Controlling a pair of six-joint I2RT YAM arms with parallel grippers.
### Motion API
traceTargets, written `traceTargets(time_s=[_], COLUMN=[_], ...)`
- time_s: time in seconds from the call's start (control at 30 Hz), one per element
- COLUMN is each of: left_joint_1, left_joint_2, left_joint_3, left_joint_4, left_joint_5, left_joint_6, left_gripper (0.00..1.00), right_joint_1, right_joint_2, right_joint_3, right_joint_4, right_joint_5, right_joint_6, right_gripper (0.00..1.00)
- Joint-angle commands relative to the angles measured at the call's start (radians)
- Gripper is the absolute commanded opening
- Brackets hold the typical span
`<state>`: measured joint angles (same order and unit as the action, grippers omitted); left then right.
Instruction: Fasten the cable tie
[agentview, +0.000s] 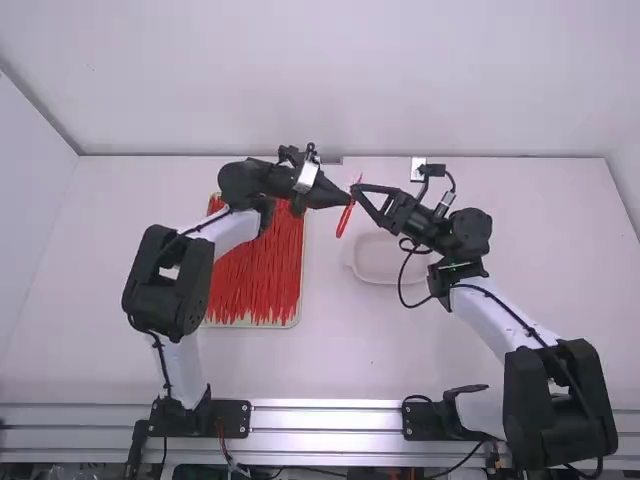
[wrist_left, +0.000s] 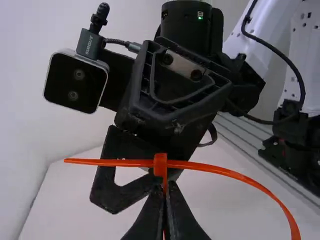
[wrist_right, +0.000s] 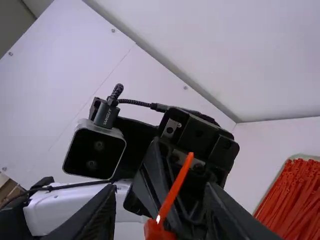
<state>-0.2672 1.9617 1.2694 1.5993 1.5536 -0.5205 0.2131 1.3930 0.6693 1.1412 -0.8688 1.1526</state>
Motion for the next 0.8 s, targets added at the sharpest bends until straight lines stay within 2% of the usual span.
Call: traceTargets(time_s=[0.0, 0.07, 0.1, 0.13, 0.17, 0.47, 0.77], left_joint_1=[-0.002, -0.003, 0.000, -0.001, -0.006, -0.008, -0.008], left_joint_2=[0.002, 0.002, 0.002, 0.002, 0.002, 0.002, 0.002], left_joint_3=[-0.014, -0.021, -0.027, -0.031, -0.037, -0.080, -0.149], left_joint_4=[0.014, 0.014, 0.016, 0.019, 0.018, 0.019, 0.018], left_joint_5=[0.013, 0.013, 0.012, 0.013, 0.013, 0.013, 0.012], left_joint_6=[-0.035, -0.037, -0.037, -0.037, -0.037, -0.033, -0.088], left_gripper=[0.02, 0.02, 0.02, 0.02, 0.02, 0.02, 0.02], right_joint_1=[-0.004, -0.004, -0.004, -0.004, -0.004, -0.008, -0.080], right_joint_2=[0.002, 0.002, 0.002, 0.002, 0.002, 0.002, 0.002], right_joint_3=[0.031, 0.031, 0.031, 0.031, 0.031, 0.031, 0.032], right_joint_4=[0.006, 0.007, 0.007, 0.008, 0.017, 0.064, 0.119], right_joint_5=[0.000, 0.002, 0.002, 0.001, -0.007, -0.046, -0.048], right_joint_6=[0.002, 0.002, 0.002, 0.002, -0.003, -0.005, 0.041], right_gripper=[0.42, 0.34, 0.22, 0.04, 0.00, 0.00, 0.00])
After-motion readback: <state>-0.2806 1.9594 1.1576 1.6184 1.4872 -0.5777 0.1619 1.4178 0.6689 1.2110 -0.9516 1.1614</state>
